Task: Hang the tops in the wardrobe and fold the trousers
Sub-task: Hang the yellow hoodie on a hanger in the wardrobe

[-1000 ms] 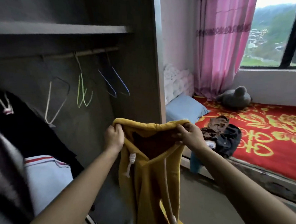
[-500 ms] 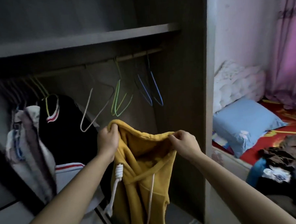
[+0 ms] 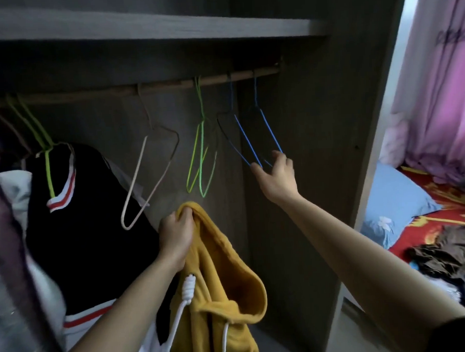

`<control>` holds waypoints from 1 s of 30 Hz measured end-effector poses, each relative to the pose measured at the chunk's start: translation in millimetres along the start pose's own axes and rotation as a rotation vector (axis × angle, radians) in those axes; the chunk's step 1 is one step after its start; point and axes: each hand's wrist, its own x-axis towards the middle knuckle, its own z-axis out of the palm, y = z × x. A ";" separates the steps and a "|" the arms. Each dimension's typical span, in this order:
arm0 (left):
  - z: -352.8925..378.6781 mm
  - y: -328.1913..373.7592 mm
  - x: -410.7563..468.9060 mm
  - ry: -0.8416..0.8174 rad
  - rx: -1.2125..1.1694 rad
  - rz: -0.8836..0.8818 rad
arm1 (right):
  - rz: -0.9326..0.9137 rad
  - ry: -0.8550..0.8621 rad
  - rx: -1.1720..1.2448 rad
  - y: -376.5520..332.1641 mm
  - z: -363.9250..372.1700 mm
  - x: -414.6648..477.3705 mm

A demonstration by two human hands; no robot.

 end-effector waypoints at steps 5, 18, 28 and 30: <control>3.3 -22.4 24.5 -0.056 -0.052 -0.016 | -0.027 0.042 -0.141 -22.4 27.2 44.9; 15.0 -37.2 41.2 -0.119 -0.013 -0.026 | -0.111 0.151 0.016 -31.4 21.1 70.1; 27.2 -32.4 29.3 -0.140 0.009 -0.013 | -0.103 0.190 0.168 -20.0 7.6 42.5; 26.6 -33.0 26.0 -0.146 0.017 -0.017 | -0.082 0.198 0.209 12.1 15.5 6.1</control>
